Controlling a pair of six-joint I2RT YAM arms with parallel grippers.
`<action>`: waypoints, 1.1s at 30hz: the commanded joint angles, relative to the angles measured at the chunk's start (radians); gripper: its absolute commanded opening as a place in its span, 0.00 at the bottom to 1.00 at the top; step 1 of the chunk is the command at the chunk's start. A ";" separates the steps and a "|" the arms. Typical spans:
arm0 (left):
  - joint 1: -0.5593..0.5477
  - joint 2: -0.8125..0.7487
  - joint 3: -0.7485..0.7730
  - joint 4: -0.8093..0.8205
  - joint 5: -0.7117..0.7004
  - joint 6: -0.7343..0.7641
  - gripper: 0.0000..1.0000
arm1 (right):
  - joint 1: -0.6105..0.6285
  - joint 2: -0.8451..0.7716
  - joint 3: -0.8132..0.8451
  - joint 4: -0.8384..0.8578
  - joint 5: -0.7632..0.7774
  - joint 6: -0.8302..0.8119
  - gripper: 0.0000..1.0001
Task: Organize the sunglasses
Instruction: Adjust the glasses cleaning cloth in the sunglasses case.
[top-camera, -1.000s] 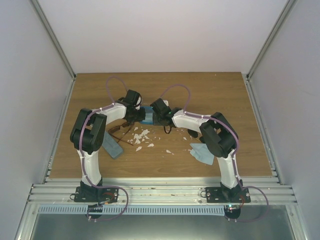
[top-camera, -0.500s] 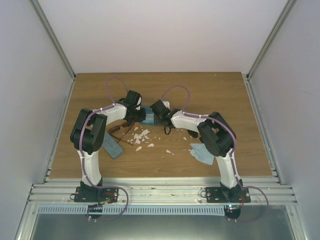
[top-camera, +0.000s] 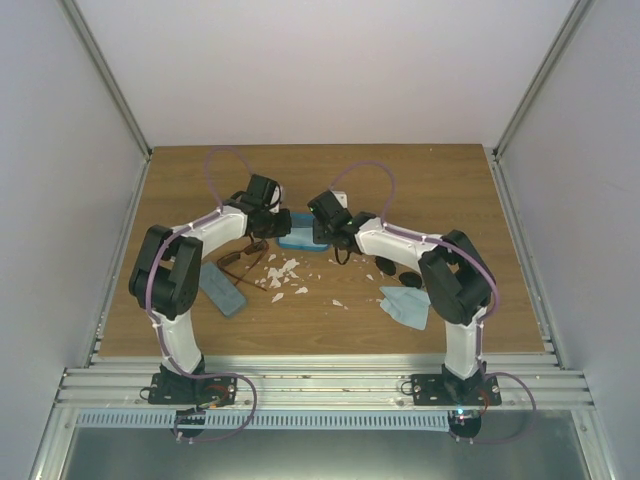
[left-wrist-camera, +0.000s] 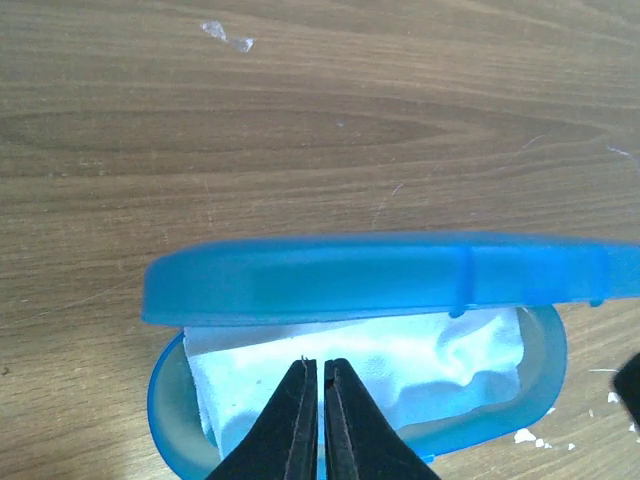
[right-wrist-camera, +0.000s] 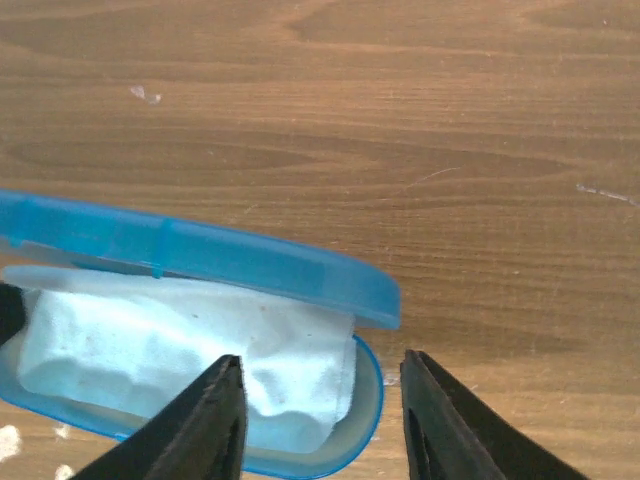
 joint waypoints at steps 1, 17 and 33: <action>-0.008 -0.020 -0.021 0.048 0.020 -0.007 0.07 | -0.017 0.034 -0.017 -0.005 0.012 0.012 0.48; -0.017 0.029 -0.053 0.147 0.036 -0.010 0.07 | -0.019 0.155 0.050 0.029 -0.003 -0.024 0.59; -0.040 0.078 -0.076 0.184 -0.049 -0.016 0.06 | -0.019 0.176 0.060 0.053 0.036 -0.014 0.63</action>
